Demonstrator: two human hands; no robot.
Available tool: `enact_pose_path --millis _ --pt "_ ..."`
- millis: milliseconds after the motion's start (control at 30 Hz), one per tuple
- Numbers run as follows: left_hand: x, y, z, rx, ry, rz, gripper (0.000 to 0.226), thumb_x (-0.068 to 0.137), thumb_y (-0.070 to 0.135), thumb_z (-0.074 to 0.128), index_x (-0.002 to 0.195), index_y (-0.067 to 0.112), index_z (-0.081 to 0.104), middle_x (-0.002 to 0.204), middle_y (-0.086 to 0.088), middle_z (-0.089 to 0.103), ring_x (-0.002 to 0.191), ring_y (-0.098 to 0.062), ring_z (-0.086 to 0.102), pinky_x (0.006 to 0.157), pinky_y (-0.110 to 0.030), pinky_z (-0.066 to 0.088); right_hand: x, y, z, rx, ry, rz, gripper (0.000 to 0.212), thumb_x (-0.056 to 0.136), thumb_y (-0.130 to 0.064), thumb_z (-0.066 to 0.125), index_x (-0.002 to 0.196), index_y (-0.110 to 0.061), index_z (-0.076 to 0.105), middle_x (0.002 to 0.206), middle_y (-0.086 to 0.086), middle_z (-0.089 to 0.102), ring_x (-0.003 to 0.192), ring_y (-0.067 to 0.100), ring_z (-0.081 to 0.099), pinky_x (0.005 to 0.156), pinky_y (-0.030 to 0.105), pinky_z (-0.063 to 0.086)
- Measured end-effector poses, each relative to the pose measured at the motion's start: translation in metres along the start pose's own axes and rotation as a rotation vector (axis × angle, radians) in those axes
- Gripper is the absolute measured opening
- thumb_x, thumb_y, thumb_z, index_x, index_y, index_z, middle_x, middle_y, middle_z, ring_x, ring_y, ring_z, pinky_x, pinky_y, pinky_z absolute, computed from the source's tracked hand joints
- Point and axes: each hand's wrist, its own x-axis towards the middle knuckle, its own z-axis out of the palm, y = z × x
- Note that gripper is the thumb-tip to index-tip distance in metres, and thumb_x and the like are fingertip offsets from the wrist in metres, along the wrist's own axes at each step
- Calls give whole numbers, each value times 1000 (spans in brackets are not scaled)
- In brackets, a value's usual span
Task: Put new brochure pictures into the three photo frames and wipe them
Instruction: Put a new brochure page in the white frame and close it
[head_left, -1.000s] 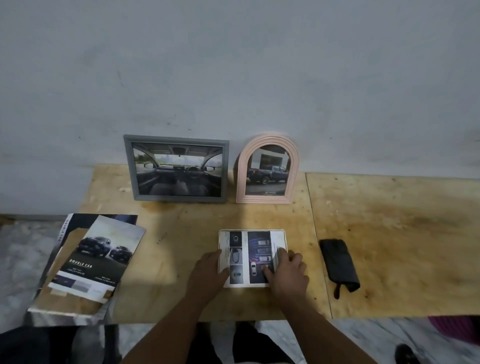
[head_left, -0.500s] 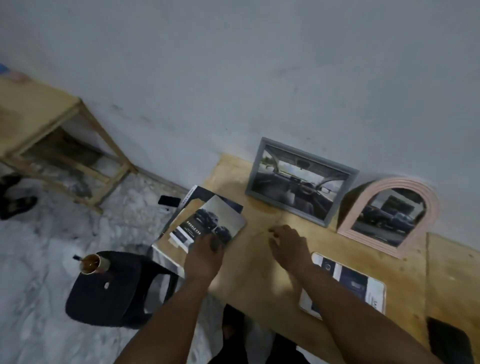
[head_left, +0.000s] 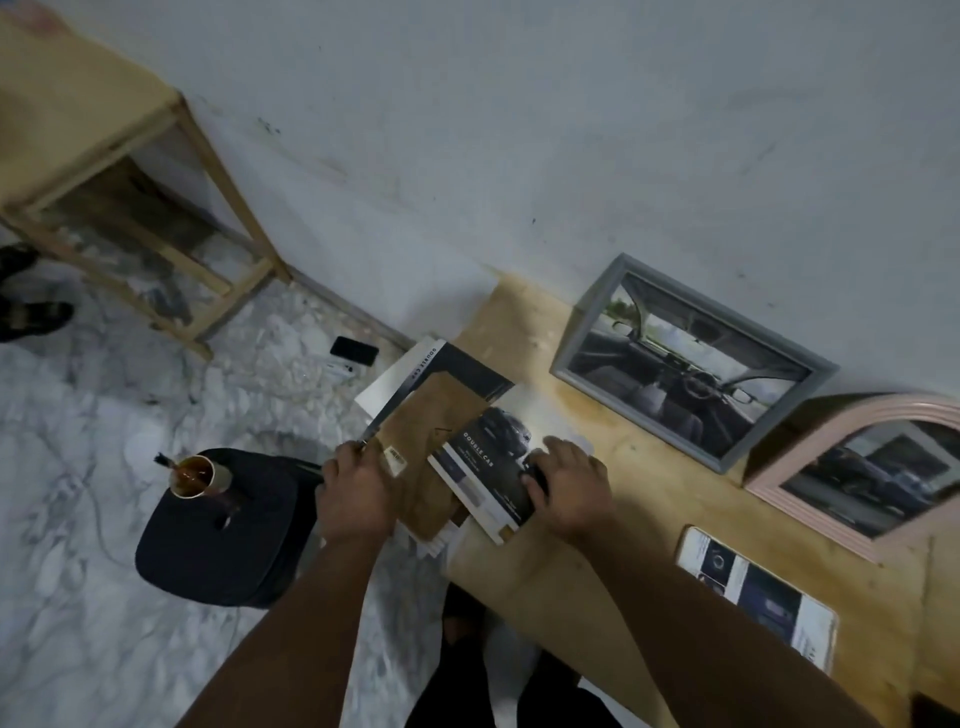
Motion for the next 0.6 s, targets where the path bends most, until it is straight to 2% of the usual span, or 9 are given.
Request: enact_pose_path --millis 133,233,300,333,433,600 --pt "6 -3 -1 40 38 -5 60 87 49 70 139 24 56 137 -11 52 124 -39 47 92 -52 45 7 0 -14 -24 110 85 43 101 -53 38 129 -29 61 138 -3 52 127 21 46 102 45 34" --pt "12 -4 -6 41 13 0 62 82 56 71 134 24 59 132 -11 54 123 -40 48 93 -54 45 38 -28 -30 83 118 68 38 100 -50 42 130 -32 59 127 -4 59 120 21 51 98 46 38" --pt "16 -6 -6 41 12 -2 61 80 58 71 129 23 62 129 -10 55 122 -39 49 94 -53 45 61 -50 -38 187 29 29 41 96 -50 48 134 -36 55 127 -3 62 121 24 53 100 47 38" --pt "17 -6 -7 37 12 0 61 80 59 72 128 23 62 128 -11 54 122 -39 48 95 -54 44 72 -61 -40 201 -41 20 49 95 -50 51 141 -35 49 132 0 60 125 27 51 102 49 36" --pt "18 -6 -10 5 3 -34 67 79 62 72 130 21 59 131 -12 50 125 -40 47 98 -53 43 96 -84 -42 95 -207 71 69 91 -52 53 153 -28 33 148 8 44 137 31 40 107 55 30" --pt "21 -7 -10 -100 -59 -123 80 73 70 74 135 23 55 136 -12 44 126 -39 48 95 -51 47 111 -93 -36 99 -182 156 53 89 -44 51 140 -29 47 138 7 46 130 29 41 101 53 27"
